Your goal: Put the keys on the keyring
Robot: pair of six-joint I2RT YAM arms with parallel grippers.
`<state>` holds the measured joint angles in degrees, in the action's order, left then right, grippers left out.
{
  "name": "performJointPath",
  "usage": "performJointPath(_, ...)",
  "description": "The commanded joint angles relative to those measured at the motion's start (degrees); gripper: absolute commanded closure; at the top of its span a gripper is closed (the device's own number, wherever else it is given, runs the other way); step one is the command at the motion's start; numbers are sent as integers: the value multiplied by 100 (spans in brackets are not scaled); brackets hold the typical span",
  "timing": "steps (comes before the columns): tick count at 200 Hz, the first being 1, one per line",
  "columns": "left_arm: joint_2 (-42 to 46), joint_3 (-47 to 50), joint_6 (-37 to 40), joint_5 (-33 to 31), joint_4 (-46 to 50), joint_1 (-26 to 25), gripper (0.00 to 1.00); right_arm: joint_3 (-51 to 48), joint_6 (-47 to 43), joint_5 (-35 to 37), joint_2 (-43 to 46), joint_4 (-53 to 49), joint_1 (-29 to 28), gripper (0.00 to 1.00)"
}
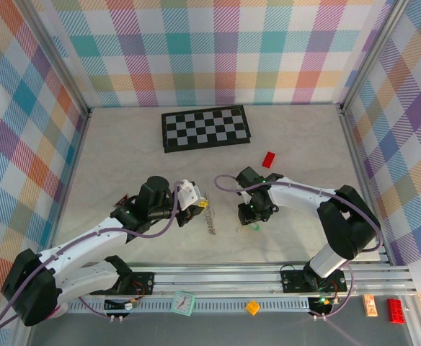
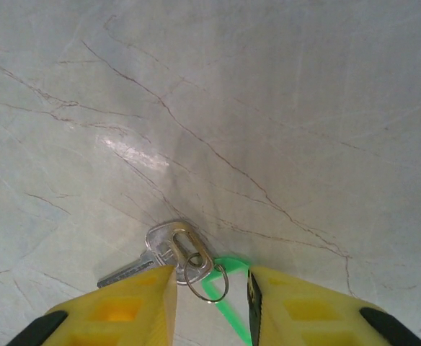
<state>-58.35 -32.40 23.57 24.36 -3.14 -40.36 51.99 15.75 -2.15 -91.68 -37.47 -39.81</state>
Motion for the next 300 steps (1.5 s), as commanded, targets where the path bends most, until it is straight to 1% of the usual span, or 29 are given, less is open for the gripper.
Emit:
performJointPath(1,24,-229,47,92,-78,19,100,169,-27,13,-115,-168,-6,71)
performJointPath(27,23,-275,86,52,33,19,100,192,-6,9,-126,-112,-7,73)
performJointPath(68,55,-275,95,49,41,19,100,243,-41,-21,-205,-115,-8,75)
performJointPath(121,69,-284,69,38,-12,19,100,281,-67,-129,-288,-190,0,73)
performJointPath(141,54,-284,69,43,-13,24,100,284,-41,-75,-272,-194,0,76)
performJointPath(237,65,-223,7,7,-33,19,100,301,-10,158,-86,-283,1,100)
performJointPath(279,23,-223,-11,-1,-71,19,100,296,24,-26,84,-158,7,100)
performJointPath(300,-2,-223,-31,7,-116,19,100,270,76,15,20,-87,52,100)
